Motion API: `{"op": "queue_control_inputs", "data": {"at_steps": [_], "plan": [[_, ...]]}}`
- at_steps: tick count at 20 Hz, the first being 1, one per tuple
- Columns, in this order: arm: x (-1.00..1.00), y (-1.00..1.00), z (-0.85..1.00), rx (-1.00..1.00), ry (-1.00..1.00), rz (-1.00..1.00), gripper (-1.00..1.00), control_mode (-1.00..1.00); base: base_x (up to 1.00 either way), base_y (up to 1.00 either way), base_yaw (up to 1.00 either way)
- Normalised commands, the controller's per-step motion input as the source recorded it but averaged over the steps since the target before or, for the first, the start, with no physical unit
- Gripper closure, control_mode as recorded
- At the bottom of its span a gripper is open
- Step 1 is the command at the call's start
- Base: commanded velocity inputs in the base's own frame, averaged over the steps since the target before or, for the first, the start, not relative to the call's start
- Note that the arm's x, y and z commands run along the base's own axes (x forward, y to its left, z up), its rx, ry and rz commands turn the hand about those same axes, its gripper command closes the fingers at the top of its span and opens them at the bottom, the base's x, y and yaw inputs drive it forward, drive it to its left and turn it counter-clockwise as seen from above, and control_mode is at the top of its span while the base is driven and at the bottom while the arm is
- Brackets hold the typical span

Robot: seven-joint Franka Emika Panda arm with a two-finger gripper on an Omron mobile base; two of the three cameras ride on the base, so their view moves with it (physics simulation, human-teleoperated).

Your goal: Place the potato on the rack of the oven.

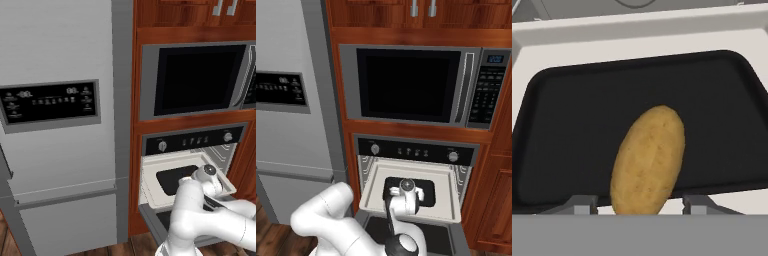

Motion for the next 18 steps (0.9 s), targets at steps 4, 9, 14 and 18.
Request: {"op": "queue_control_inputs", "data": {"at_steps": [4, 9, 14, 18], "plan": [[0.17, -0.02, 0.0, 0.0, 0.0, 0.0, -1.0, -1.0, 0.0, 0.0, 0.0], [0.08, -0.04, 0.02, 0.0, 0.0, 0.0, -1.0, -1.0, 0.0, 0.0, 0.0], [-0.24, -0.01, 0.71, 0.0, 0.01, -0.06, -1.0, -1.0, 0.0, 0.0, 0.0], [-0.51, 0.0, 1.0, -0.01, 0.01, -0.06, -1.0, -1.0, 0.0, 0.0, 0.0]]}}
